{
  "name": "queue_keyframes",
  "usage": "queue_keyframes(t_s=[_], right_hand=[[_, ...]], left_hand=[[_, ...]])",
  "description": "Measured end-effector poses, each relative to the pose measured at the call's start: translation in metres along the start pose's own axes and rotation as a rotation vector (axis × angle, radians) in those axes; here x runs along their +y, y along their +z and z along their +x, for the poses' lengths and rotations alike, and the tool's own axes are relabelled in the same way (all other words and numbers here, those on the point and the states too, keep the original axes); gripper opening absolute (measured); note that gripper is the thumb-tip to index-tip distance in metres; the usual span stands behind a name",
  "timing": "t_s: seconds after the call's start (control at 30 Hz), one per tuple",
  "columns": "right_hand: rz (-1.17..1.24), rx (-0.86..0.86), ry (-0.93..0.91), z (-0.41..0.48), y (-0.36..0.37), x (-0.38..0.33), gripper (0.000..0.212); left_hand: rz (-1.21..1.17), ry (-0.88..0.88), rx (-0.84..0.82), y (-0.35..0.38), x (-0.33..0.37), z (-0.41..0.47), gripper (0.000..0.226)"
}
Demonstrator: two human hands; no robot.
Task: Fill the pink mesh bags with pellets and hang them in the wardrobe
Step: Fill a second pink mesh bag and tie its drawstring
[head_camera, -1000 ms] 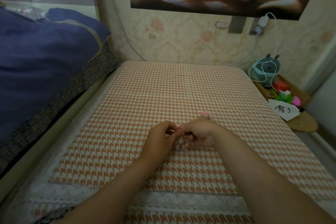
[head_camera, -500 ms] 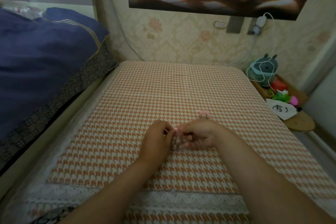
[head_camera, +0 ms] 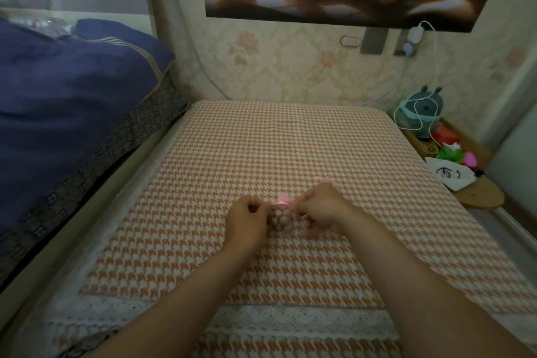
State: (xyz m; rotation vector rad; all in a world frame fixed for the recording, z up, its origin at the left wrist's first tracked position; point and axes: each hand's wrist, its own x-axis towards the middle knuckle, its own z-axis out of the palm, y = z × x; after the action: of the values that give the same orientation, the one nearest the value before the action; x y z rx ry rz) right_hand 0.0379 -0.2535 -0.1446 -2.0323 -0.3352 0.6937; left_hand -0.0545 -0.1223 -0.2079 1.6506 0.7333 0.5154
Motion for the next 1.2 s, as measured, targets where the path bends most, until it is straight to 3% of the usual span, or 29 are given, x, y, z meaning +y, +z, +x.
queue_keyframes(t_s=[0.17, 0.37, 0.6, 0.77, 0.87, 0.93, 1.03, 1.1, 1.2], right_hand=[[-0.05, 0.064, -0.04, 0.003, -0.002, 0.006, 0.02], [-0.041, 0.005, 0.003, 0.002, 0.0, 0.007, 0.023], [-0.038, 0.015, 0.028, 0.005, 0.002, 0.013, 0.02], [-0.373, 0.15, -0.178, 0.007, -0.014, 0.009, 0.018], [-0.428, 0.356, -0.224, 0.012, -0.03, 0.01, 0.014], [-0.552, 0.463, -0.262, 0.017, -0.038, 0.016, 0.02], [-0.629, 0.374, -0.256, 0.03, -0.041, 0.032, 0.041], [-0.661, 0.268, -0.233, 0.035, -0.039, 0.04, 0.053], [-0.655, 0.206, -0.263, 0.042, -0.036, 0.046, 0.045]], left_hand=[[-0.14, -0.075, 0.051, 0.003, 0.009, -0.002, 0.019], [-0.215, -0.113, 0.053, 0.008, 0.006, -0.001, 0.011], [-0.196, -0.151, 0.019, 0.006, 0.006, -0.002, 0.014], [0.352, 0.138, -0.064, -0.006, 0.02, 0.006, 0.011], [0.544, 0.276, -0.179, -0.011, 0.034, 0.007, 0.038], [0.553, 0.331, -0.36, -0.01, 0.041, 0.007, 0.045], [0.578, 0.286, -0.575, -0.005, 0.042, 0.007, 0.057], [0.629, 0.324, -0.579, -0.003, 0.042, 0.009, 0.061], [0.67, 0.395, -0.464, -0.003, 0.043, 0.013, 0.065]])
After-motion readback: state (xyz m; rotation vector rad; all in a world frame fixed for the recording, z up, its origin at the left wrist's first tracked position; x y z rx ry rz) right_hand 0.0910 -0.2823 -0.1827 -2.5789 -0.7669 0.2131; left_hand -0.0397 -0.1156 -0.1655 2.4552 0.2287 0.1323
